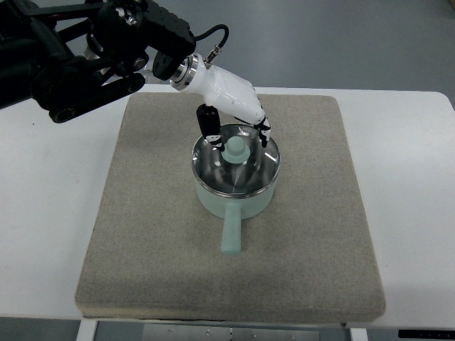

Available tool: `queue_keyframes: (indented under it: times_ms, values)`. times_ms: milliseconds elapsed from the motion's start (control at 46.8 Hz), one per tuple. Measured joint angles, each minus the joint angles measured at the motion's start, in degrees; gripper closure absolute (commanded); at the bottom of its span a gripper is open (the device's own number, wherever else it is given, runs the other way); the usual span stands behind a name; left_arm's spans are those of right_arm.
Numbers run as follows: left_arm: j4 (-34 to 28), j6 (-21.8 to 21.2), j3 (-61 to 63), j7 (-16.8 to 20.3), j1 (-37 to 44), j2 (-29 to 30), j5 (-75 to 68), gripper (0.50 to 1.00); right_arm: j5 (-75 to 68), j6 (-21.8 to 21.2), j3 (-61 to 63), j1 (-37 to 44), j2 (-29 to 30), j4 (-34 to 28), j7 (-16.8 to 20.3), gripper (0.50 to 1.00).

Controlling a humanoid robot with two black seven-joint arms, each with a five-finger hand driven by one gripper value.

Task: Place lid left of pot with left hand
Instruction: 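Close the left hand on the lid rim and knob, then lift the glass lid off the saucepan with the left hand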

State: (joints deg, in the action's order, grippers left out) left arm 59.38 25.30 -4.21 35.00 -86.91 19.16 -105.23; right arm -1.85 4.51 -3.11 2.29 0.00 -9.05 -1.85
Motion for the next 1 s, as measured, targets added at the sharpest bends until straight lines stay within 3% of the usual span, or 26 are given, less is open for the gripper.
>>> queue_keyframes:
  times_ms: [107,235,342,1005]
  values:
    - [-0.06,0.01,0.0,0.0,0.0,-0.03,0.27,0.87,0.0,0.02,0.02,0.0,0.0,0.0,0.0,0.579]
    - [-0.21,0.01,0.04,0.0,-0.22,-0.16,0.27,0.885,0.0,0.01,0.0,0.01,0.0,-0.01,0.0,0.579]
    - [-0.23,0.02,0.08,0.0,-0.26,-0.11,0.22,0.998,0.0,0.0,0.02,0.0,0.0,-0.01,0.0,0.579]
    - [0.2,0.01,-0.71,0.0,-0.6,-0.15,2.8,1.0,0.0,-0.02,0.0,0.0,0.0,0.0,0.0,0.579]
